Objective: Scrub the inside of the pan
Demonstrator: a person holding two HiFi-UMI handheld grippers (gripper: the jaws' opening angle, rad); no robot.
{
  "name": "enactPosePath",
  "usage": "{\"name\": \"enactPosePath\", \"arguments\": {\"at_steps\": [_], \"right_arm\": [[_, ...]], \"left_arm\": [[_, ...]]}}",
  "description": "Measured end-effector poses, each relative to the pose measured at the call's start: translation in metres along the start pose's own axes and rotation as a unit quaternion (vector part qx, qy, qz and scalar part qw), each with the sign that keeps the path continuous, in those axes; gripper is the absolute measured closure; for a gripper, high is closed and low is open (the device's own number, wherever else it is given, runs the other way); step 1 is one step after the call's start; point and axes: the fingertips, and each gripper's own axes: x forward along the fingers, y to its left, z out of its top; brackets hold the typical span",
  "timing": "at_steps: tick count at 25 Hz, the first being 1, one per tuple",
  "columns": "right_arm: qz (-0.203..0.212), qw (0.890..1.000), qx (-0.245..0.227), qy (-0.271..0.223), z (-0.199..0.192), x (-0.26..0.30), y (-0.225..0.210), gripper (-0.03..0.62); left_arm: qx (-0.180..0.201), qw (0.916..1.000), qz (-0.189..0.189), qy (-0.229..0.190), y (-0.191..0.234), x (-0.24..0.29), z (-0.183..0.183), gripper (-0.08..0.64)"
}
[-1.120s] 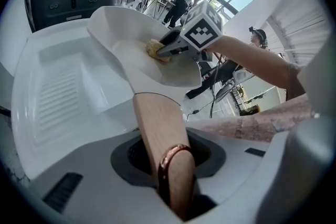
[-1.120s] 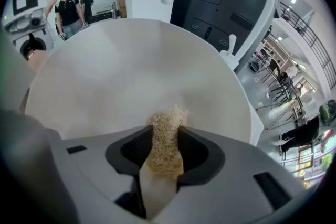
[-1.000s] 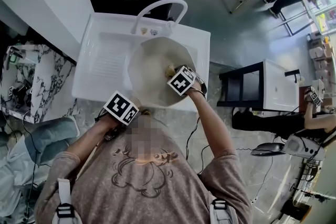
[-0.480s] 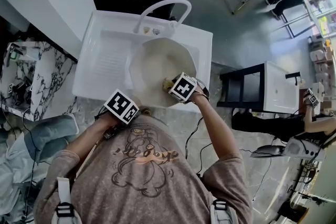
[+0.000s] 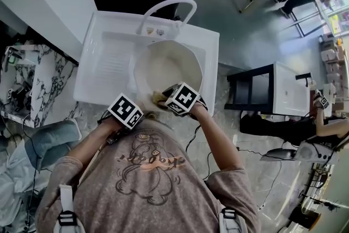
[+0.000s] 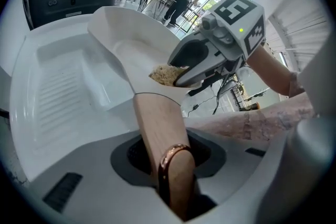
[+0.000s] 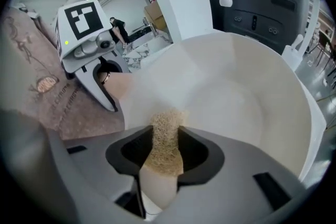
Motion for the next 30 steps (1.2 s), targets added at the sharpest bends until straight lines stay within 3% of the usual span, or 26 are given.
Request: {"name": "enactPosePath", "arguments": {"at_steps": [7,11,19,25,30], "right_arm": [[-0.005,0.998,0.012,-0.053,0.013,-0.011,0.005,0.428],[-0.037,0.989,0.041,-0.136,0.029,-0.023,-0.004,0.426],[-0.130,0.946,0.097,-0.282,0.037,-0.074,-0.033,0.426],[-0.181,0.903,0.160,-0.355,0.005,-0.114,-0.050,0.426],[-0.203,0.876,0.195,-0.392,-0.017,-0.123,-0.052,0.425]], "left_arm": [[-0.017,0.9998,-0.008,-0.004,0.001,-0.001,-0.001,0.420],[-0.027,0.9995,-0.010,-0.014,0.007,-0.005,0.001,0.422],[-0.039,0.9988,0.004,-0.029,0.033,-0.017,-0.010,0.422],[-0.102,0.9925,0.008,-0.067,0.055,-0.031,-0.022,0.422],[-0.145,0.9841,0.024,-0.099,0.074,-0.046,-0.030,0.422]]}}
